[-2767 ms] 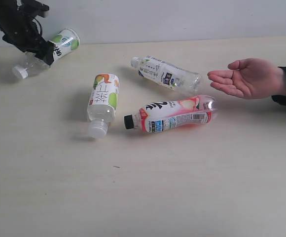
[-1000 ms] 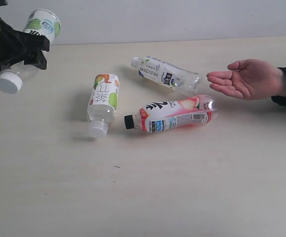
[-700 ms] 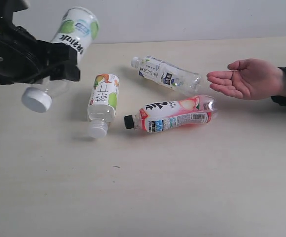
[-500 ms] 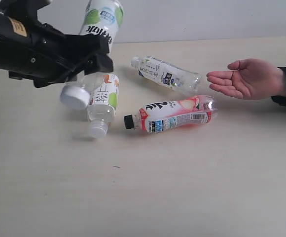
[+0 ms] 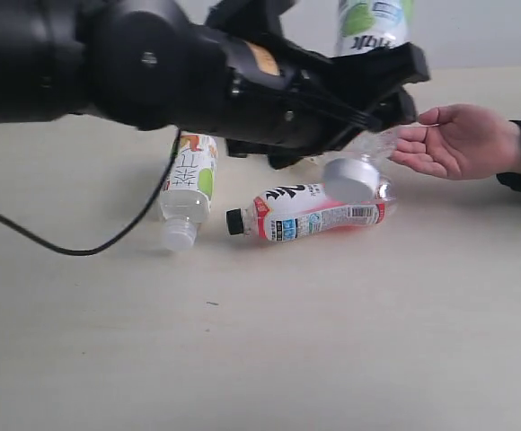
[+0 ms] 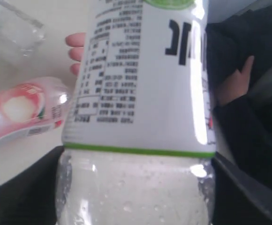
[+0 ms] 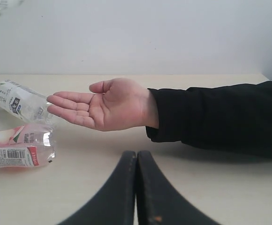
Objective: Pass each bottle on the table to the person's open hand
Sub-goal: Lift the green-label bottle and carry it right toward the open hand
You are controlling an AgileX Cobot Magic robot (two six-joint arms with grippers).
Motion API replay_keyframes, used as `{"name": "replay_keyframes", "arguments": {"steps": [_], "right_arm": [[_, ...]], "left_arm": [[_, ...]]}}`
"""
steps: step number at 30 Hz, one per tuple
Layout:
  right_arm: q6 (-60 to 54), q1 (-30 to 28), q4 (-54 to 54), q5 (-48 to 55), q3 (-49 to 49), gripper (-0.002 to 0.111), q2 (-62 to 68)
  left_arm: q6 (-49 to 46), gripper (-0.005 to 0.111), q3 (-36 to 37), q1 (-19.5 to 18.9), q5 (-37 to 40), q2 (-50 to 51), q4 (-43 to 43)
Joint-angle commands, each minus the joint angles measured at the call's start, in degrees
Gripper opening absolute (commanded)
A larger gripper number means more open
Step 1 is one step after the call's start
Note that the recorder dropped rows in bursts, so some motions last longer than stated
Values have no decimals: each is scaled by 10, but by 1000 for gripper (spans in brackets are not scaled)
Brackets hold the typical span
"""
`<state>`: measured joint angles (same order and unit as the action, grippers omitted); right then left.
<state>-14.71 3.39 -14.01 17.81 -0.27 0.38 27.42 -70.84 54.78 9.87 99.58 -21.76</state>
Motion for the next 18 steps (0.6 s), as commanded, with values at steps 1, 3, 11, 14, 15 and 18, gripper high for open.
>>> {"name": "replay_keyframes", "arguments": {"steps": [1,3,11,14,15,18], "right_arm": [[-2,-4,3,-1,3,0,-4],[-2,-4,3,-1,3,0,-4],[-2,-4,3,-1,3,0,-4],[-2,-4,3,-1,3,0,-4],[-2,-4,3,-1,3,0,-4],[-2,-4,3,-1,3,0,-4]], "left_arm": [[3,0,-75,18,-67,72,-33],[7,0,-95,24,-94,100,-37],[68,0,-136,38,-179,199,-65],[73,0,-170,42,-182,234,-65],[73,0,-183,46,-182,247,-65],[74,0,-218,50,-182,280,-65]]}}
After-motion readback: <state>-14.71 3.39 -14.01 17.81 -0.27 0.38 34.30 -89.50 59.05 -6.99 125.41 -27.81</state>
